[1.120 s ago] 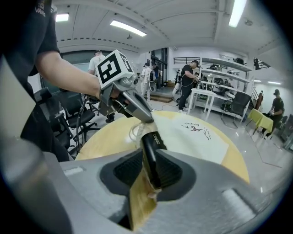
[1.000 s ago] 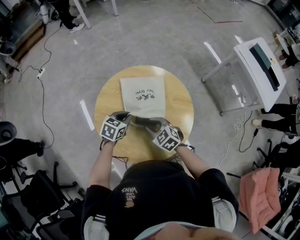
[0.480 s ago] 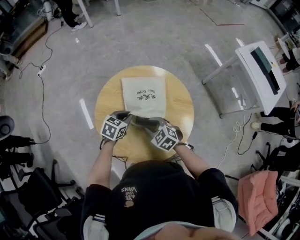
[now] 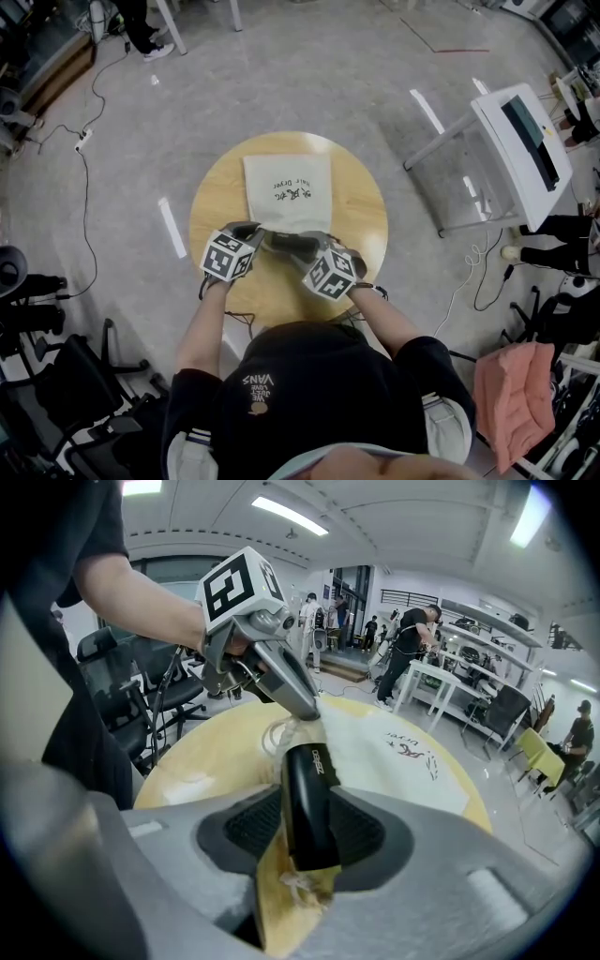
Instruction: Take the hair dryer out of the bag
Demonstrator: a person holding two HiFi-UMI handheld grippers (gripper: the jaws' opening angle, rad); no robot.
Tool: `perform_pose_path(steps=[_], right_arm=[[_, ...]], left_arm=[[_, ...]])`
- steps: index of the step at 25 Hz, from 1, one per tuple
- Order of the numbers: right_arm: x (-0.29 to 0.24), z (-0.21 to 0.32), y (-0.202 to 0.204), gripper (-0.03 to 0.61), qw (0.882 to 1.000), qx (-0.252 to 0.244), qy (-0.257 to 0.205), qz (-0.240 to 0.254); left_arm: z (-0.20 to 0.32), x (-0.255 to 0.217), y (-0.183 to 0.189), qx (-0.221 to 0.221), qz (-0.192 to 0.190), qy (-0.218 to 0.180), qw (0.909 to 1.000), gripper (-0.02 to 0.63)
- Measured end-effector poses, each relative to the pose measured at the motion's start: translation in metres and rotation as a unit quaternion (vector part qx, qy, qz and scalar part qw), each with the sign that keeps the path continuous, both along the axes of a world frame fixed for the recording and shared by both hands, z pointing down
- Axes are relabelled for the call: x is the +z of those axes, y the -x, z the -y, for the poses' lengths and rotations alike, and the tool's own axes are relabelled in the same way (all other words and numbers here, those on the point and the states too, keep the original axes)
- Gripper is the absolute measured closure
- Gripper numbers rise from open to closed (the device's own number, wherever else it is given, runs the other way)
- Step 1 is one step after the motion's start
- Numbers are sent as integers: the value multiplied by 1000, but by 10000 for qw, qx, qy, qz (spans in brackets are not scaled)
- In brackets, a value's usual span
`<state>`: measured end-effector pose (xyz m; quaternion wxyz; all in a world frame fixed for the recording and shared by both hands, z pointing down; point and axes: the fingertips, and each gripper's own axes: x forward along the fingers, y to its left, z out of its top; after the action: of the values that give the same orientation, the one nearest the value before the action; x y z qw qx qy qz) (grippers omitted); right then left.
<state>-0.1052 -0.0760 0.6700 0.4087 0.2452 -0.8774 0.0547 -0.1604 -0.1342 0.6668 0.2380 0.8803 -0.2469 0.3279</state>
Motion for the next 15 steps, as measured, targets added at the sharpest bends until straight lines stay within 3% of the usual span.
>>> perform_pose_path(steps=[15], right_arm=[[3, 7, -2, 412, 9995, -141, -85, -272]], left_arm=[[-2, -1, 2, 1, -6, -8, 10000, 575]])
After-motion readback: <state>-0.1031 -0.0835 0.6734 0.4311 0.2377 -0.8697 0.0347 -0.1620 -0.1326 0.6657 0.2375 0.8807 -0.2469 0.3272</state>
